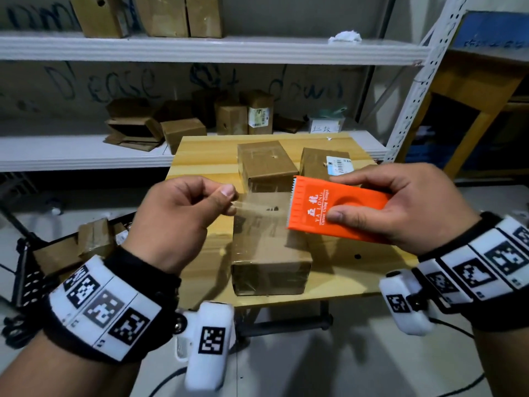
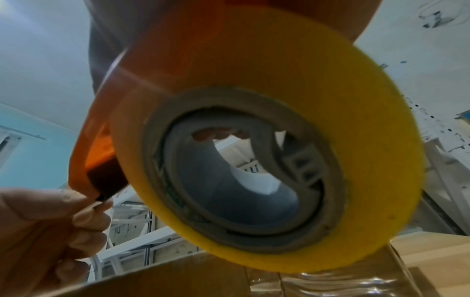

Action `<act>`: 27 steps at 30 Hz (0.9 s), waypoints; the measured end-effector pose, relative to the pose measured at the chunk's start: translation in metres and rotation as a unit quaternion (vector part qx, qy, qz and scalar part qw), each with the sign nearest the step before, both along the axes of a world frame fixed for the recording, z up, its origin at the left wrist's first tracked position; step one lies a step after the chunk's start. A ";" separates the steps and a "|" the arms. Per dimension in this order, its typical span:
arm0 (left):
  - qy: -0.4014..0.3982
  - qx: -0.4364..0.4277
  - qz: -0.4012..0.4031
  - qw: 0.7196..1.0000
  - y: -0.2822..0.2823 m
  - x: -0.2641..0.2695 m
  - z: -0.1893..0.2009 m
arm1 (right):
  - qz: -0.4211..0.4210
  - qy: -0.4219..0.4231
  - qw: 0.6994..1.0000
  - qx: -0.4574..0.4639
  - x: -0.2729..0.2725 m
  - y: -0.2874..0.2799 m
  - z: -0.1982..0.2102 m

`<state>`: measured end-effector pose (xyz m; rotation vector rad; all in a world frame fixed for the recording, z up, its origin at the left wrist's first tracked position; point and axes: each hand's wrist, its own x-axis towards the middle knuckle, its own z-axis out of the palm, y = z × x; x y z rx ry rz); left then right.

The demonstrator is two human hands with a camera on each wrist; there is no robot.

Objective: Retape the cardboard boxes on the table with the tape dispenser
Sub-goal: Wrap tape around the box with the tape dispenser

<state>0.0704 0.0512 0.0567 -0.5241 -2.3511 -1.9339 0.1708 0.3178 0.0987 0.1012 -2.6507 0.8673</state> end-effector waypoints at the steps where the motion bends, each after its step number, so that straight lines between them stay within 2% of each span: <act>1: -0.002 -0.006 0.001 1.000 -0.002 0.000 -0.001 | 0.000 -0.003 1.000 0.002 0.001 0.000 0.001; 5: -0.003 -0.024 0.007 1.000 -0.004 -0.003 -0.004 | 0.003 -0.014 1.000 0.002 -0.001 -0.001 0.000; 13: -0.012 -0.007 0.027 1.000 -0.013 -0.011 -0.005 | -0.031 0.003 0.999 0.005 -0.006 0.007 -0.007; 16: -0.039 0.025 0.060 0.997 -0.025 -0.025 -0.009 | -0.056 -0.009 0.998 0.019 -0.006 0.017 -0.008; 27: -0.124 0.063 0.062 0.988 -0.026 -0.045 -0.027 | -0.094 -0.055 0.994 -0.006 -0.025 0.023 -0.007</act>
